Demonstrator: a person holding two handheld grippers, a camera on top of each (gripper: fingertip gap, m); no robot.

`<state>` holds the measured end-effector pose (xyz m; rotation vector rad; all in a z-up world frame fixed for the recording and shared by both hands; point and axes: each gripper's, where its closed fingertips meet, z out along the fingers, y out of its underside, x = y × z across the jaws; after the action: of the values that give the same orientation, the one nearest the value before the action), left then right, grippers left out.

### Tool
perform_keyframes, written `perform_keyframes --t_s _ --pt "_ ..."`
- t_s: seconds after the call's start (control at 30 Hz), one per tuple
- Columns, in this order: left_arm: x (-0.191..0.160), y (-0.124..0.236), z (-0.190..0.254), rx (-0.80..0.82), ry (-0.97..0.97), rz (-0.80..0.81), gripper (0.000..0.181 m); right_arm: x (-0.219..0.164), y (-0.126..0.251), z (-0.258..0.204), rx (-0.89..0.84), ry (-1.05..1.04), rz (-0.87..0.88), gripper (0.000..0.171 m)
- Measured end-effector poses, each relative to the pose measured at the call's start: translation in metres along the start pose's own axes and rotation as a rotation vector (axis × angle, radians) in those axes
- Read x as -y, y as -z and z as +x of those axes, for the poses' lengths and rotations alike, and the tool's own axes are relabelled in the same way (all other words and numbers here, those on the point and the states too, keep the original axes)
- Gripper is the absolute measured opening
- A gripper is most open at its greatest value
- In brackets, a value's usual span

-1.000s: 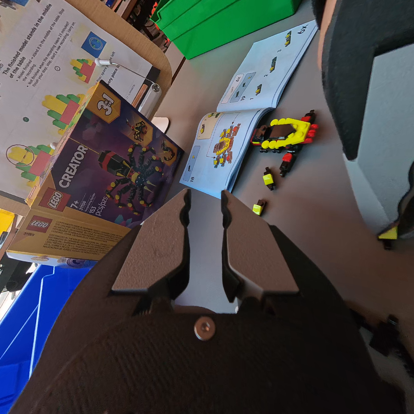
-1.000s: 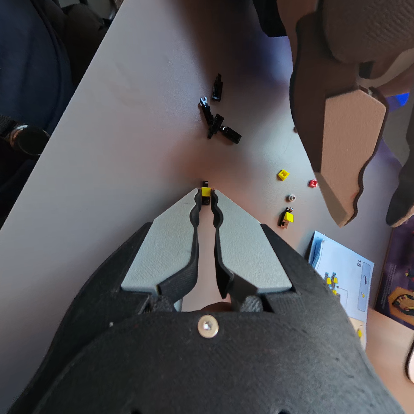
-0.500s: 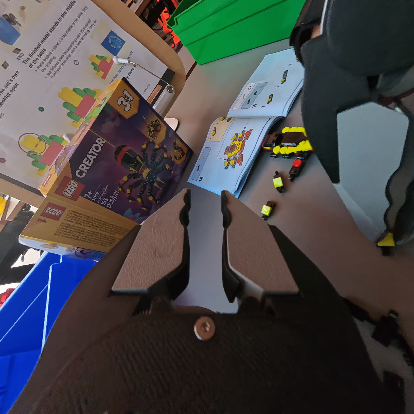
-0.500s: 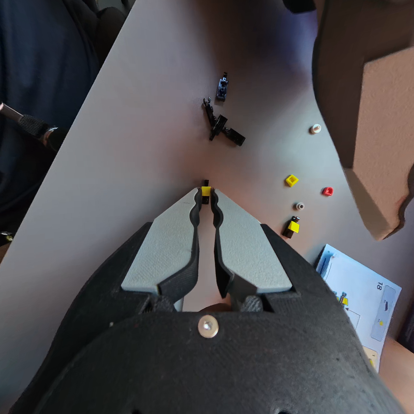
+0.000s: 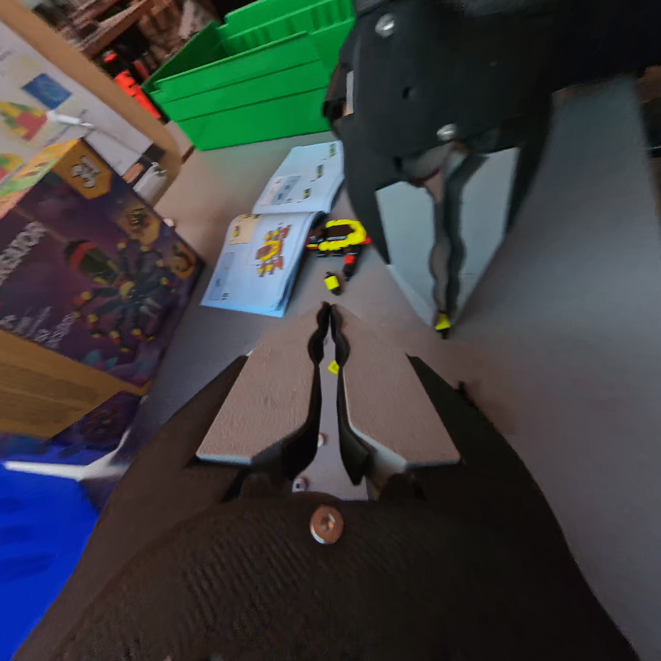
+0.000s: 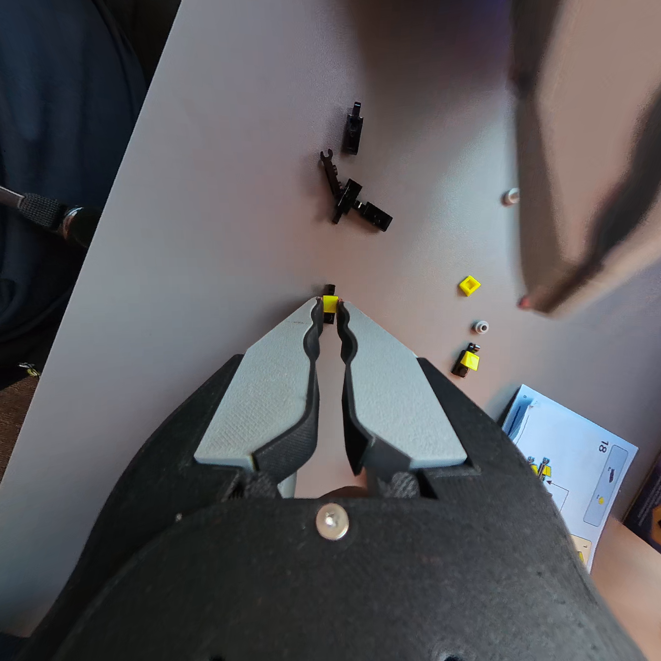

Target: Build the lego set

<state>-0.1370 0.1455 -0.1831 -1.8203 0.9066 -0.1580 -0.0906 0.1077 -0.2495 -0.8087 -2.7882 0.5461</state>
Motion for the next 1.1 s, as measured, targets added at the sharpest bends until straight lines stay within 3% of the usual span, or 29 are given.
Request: perform_keyframes --t_s 0.03,0.3,1.1 --pt "0.002 0.002 0.011 -0.049 0.006 0.013 0.000 0.000 0.000 0.000 0.000 -0.001 0.001 0.005" --pt "-0.016 -0.017 0.075 -0.234 -0.130 -0.111 0.000 0.000 0.000 0.000 -0.007 0.002 0.027 0.004" --pt "-0.028 -0.026 0.078 -0.120 -0.248 -0.162 0.000 0.002 0.000 0.000 -0.015 -0.018 0.071 0.004"
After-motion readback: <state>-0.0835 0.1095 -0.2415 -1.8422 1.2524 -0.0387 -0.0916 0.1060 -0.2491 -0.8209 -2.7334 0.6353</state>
